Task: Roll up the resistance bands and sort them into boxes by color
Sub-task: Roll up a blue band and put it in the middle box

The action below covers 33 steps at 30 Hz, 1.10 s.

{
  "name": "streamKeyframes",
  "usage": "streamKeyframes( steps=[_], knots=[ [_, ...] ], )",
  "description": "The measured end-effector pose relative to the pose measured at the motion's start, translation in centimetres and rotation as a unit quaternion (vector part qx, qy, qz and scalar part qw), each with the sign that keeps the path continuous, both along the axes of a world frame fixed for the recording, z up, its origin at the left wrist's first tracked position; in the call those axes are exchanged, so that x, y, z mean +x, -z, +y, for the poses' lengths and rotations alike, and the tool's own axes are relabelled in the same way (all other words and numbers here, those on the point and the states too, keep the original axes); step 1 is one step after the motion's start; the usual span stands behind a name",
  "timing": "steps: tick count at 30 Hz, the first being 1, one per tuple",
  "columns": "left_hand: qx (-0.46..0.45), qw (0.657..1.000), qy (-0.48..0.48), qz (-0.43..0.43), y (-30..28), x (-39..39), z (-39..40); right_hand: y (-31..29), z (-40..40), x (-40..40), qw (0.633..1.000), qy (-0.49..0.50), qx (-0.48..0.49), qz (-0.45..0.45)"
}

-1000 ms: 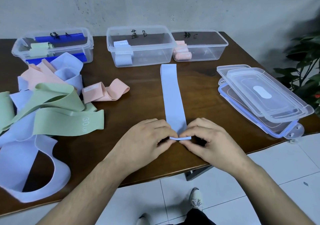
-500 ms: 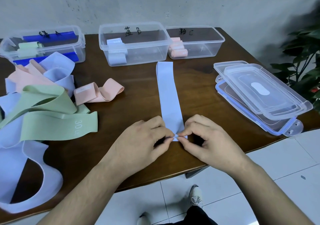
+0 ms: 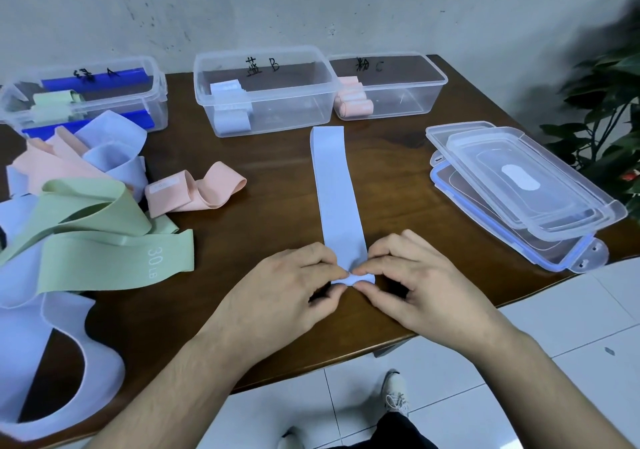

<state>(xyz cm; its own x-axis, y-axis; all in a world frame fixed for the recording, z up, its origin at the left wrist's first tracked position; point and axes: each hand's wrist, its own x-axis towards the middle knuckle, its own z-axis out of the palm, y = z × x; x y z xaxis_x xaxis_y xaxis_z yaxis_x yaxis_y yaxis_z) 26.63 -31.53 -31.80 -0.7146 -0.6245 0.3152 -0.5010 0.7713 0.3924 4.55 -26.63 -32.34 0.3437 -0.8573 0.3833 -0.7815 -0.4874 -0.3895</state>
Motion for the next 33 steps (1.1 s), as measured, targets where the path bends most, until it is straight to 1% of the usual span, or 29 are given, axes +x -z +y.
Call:
streamKeyframes(
  steps=[8, 12, 17, 22, 24, 27, 33],
  knots=[
    [0.013, 1.0, -0.028, 0.002, -0.1, -0.2, 0.1, -0.3, -0.1, 0.0, 1.0, -0.007, 0.008, 0.015],
    [0.011, 0.999, -0.038, 0.0, -0.3, -0.2, 0.1, -0.3, -0.3, 0.2, 1.0, 0.005, 0.02, -0.009],
    [0.033, 0.998, -0.05, 0.004, -0.2, -0.3, 0.0, -0.4, -0.5, 0.3, 0.994, 0.022, 0.077, -0.072],
    [0.025, 0.997, -0.076, 0.02, 0.0, -0.4, -0.2, -0.5, -0.9, 0.5, 0.996, 0.036, 0.069, -0.042],
    [0.012, 0.997, -0.07, 0.029, -0.1, -0.5, -0.2, -0.5, -1.0, 0.6, 0.996, 0.043, 0.069, -0.034],
    [-0.016, 0.999, -0.046, 0.018, -0.1, -0.5, -0.3, -0.5, -1.1, 0.8, 0.996, 0.05, 0.07, -0.03],
    [-0.022, 0.998, -0.061, 0.004, 0.2, -0.6, -0.4, -0.5, -0.9, 0.7, 0.998, 0.054, 0.019, 0.015]
  ],
)
